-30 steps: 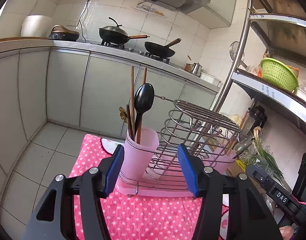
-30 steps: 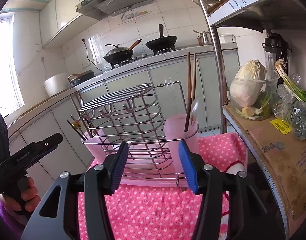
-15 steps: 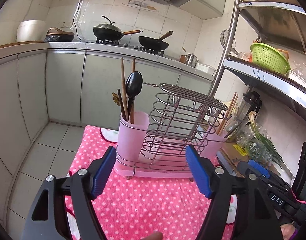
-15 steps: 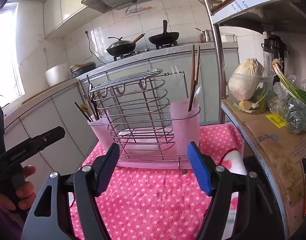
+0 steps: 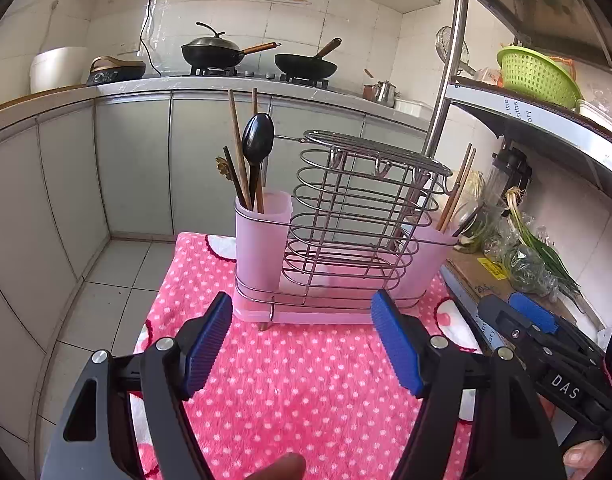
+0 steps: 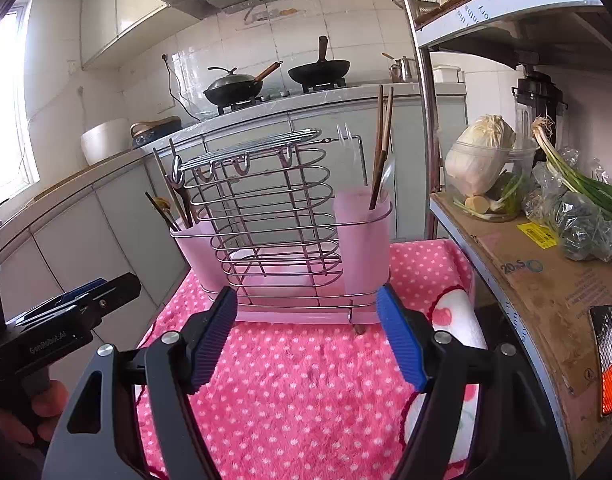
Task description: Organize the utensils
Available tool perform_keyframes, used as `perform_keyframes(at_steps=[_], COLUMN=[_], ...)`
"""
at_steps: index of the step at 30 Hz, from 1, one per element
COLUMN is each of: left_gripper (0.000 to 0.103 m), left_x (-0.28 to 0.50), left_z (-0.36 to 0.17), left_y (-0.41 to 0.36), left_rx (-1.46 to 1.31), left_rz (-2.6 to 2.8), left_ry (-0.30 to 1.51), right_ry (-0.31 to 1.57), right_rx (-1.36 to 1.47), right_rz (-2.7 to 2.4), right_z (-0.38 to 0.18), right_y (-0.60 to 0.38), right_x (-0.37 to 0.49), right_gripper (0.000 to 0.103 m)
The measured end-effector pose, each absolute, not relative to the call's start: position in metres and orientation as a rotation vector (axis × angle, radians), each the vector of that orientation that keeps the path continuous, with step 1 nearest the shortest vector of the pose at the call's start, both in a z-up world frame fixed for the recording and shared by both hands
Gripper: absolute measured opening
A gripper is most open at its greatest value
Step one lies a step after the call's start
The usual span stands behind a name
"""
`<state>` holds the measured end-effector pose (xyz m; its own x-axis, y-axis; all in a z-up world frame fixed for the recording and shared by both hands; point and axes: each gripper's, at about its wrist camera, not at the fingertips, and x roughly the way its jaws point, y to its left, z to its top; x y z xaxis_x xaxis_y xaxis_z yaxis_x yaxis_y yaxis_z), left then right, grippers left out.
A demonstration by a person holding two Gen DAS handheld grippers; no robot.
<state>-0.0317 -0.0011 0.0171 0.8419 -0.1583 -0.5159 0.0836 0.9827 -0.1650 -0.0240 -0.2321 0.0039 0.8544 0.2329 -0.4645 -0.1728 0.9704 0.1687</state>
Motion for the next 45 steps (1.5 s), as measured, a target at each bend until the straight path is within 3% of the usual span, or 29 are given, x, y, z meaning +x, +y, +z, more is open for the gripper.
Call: perform_keyframes(at_steps=[45], left_gripper=[0.071], left_x=[-0.052], left_z=[0.026], left_y=[0.000], left_rx=[-0.130], left_rz=[-0.145], left_ry=[0.506], right_ry=[0.508], right_rx=[0.071], right_rz=[0.187], right_z=[0.010], right_y=[-0.215], right_x=[-0.037], right_gripper=[0.073])
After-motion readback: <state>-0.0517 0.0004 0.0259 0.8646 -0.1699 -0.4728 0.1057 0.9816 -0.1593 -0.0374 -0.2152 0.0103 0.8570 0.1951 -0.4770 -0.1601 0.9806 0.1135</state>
